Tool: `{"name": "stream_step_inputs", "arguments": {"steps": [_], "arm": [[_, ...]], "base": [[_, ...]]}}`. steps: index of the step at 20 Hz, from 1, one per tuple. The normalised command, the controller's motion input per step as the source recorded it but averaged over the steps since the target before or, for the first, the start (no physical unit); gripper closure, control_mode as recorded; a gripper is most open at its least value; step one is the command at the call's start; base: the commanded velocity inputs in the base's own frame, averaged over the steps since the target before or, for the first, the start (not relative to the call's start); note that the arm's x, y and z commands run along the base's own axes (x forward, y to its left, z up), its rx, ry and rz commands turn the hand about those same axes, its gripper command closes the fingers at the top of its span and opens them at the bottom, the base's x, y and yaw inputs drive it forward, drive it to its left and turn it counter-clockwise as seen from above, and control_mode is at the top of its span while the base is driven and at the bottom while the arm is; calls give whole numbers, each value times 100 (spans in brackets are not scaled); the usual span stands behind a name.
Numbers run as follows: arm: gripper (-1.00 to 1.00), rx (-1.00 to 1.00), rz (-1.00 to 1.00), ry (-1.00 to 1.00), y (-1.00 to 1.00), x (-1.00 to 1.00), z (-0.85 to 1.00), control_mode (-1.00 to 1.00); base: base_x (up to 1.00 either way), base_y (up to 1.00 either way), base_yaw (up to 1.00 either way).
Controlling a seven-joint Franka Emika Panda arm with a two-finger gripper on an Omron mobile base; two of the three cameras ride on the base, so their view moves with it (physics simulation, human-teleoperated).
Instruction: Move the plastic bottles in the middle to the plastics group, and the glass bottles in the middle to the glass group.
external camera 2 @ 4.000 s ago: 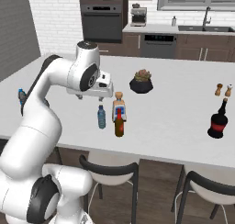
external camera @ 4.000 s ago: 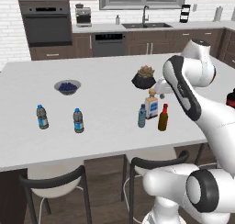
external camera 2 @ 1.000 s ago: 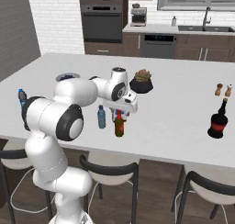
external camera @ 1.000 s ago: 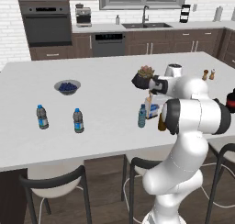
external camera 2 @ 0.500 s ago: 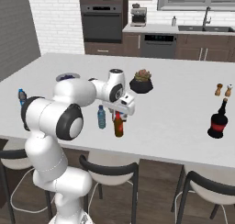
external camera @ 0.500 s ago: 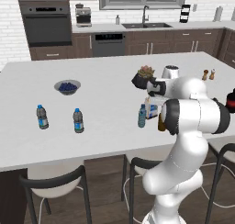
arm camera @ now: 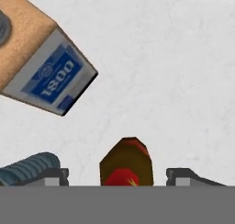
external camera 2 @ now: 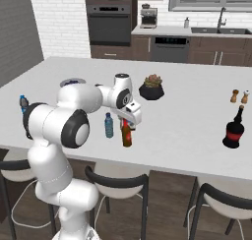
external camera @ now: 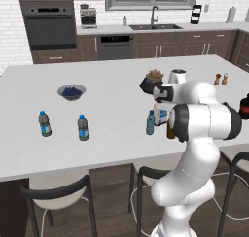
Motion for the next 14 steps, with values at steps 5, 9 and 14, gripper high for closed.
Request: {"name": "stream_step_inputs", "arguments": {"steps": [5, 9, 14], "arm": [[100, 0, -20, 5, 0, -3, -31, -100], [100, 0, -19, 0, 0, -6, -15, -100], [100, 5, -2, -1, -28, -12, 6, -100]], "base": [[0, 0, 0], [0, 0, 0], [0, 0, 0]]}}
